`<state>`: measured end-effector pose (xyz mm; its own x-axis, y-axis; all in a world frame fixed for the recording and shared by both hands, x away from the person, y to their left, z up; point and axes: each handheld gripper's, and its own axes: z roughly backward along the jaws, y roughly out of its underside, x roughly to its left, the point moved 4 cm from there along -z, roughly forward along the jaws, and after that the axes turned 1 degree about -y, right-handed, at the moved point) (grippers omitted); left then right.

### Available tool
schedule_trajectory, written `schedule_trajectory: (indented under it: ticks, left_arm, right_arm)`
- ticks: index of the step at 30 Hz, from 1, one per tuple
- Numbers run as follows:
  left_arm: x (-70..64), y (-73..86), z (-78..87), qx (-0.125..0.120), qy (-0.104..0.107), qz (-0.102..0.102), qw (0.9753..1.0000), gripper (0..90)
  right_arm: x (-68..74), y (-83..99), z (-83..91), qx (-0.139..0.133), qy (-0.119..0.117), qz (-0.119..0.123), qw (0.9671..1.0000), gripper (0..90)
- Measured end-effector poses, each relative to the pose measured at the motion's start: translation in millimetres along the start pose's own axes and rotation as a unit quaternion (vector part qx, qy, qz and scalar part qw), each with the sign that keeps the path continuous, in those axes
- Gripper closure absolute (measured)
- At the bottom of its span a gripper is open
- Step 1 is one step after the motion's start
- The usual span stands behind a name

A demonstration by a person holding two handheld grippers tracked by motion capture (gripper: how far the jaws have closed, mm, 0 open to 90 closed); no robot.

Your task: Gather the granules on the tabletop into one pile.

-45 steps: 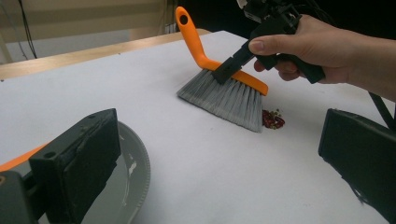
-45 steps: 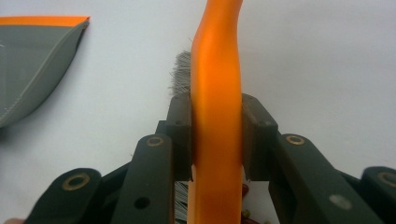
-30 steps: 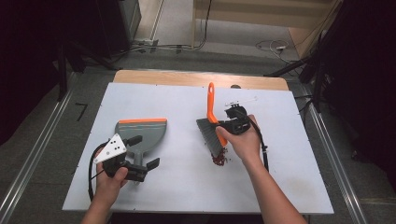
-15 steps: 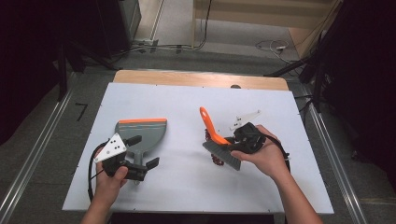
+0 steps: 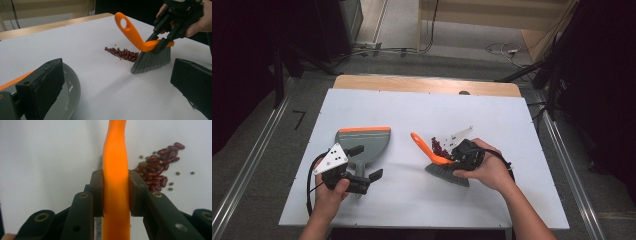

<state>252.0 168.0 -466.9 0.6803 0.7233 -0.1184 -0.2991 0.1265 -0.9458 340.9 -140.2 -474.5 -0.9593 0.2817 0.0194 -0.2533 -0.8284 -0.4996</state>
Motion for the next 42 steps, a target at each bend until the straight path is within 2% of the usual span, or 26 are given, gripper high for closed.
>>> schedule_trajectory:
  ticks: [4,12,22,23,37,42]
  left_arm:
    - [0.9,-0.1,0.8,0.001,-0.001,-0.001,1.0000,0.0]
    - [-0.2,0.3,-0.3,0.000,0.000,0.002,1.0000,0.0]
    - [0.3,1.0,0.0,0.003,-0.001,0.000,1.0000,0.0]
    - [0.4,1.1,0.0,0.003,-0.001,0.000,1.0000,0.0]
    - [0.3,1.1,-0.5,0.003,-0.001,-0.001,1.0000,0.0]
    - [0.1,1.1,-0.9,0.002,0.000,0.000,1.0000,0.0]
  right_arm:
    - [-11.5,-3.1,-3.3,-0.002,0.003,0.000,1.0000,68.2]
    - [-29.7,-11.4,-8.9,-0.004,0.008,0.019,0.9998,67.9]
    - [-49.4,-16.4,-11.7,-0.013,0.015,-0.001,0.9998,67.7]
    - [-50.6,-16.7,-11.7,-0.011,0.017,-0.006,0.9998,67.7]
    - [-62.7,-24.6,-15.0,-0.013,0.019,-0.002,0.9997,67.6]
    - [-66.2,-25.5,-15.1,-0.015,0.021,-0.013,0.9996,67.7]
